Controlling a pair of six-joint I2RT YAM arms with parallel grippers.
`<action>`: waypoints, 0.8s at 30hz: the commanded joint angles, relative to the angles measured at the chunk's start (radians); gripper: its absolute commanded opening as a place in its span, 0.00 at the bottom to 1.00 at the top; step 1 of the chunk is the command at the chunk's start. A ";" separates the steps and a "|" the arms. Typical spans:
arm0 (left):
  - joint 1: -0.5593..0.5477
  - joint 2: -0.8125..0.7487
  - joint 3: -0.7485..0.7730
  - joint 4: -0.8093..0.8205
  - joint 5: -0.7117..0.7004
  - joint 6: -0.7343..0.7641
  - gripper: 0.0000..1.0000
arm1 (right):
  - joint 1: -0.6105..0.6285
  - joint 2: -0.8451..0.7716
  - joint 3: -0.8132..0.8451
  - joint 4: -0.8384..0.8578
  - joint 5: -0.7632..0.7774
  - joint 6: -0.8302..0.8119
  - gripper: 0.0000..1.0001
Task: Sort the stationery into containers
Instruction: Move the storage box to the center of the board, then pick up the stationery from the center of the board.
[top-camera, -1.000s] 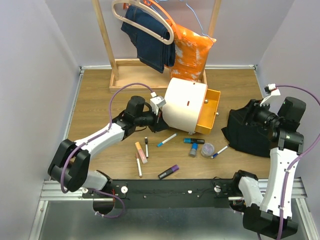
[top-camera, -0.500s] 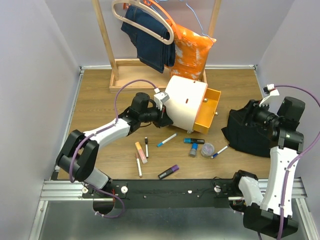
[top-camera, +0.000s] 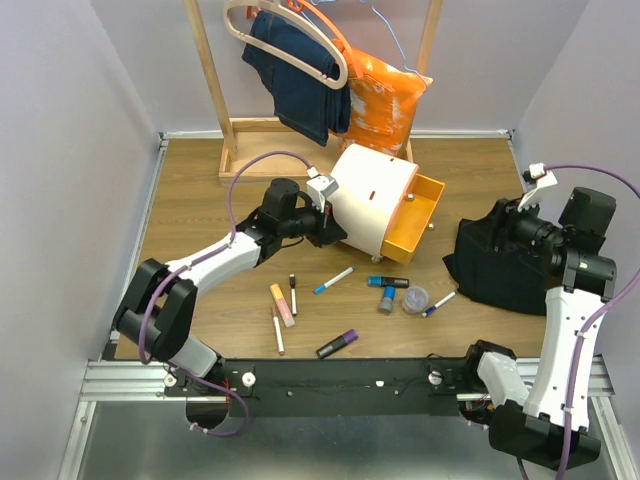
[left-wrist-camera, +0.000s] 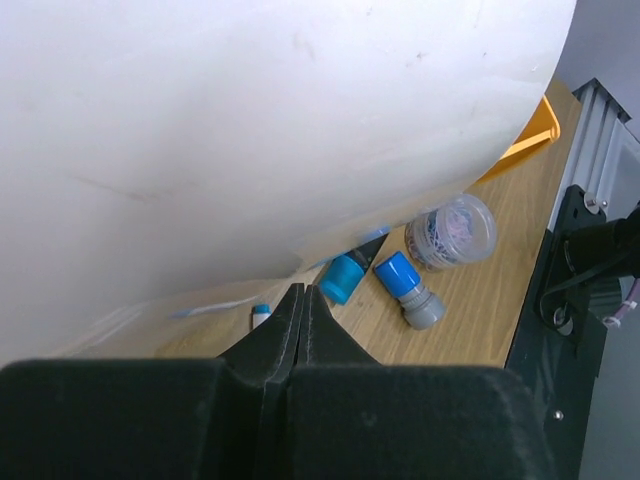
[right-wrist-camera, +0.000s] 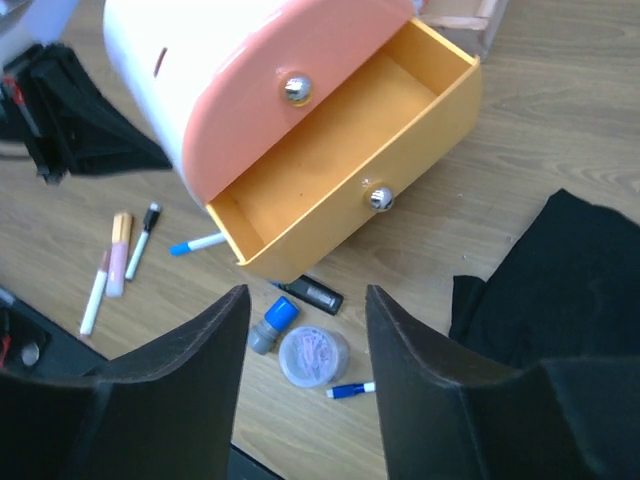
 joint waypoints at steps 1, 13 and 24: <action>0.022 -0.150 -0.016 -0.119 0.000 -0.007 0.21 | -0.005 0.031 0.099 -0.264 -0.086 -0.431 0.63; 0.109 -0.458 -0.203 -0.433 -0.058 0.039 0.87 | -0.005 0.004 -0.132 -0.541 0.046 -1.466 1.00; 0.371 -0.526 -0.284 -0.435 -0.049 0.044 0.99 | 0.019 -0.019 -0.390 -0.542 0.031 -1.859 1.00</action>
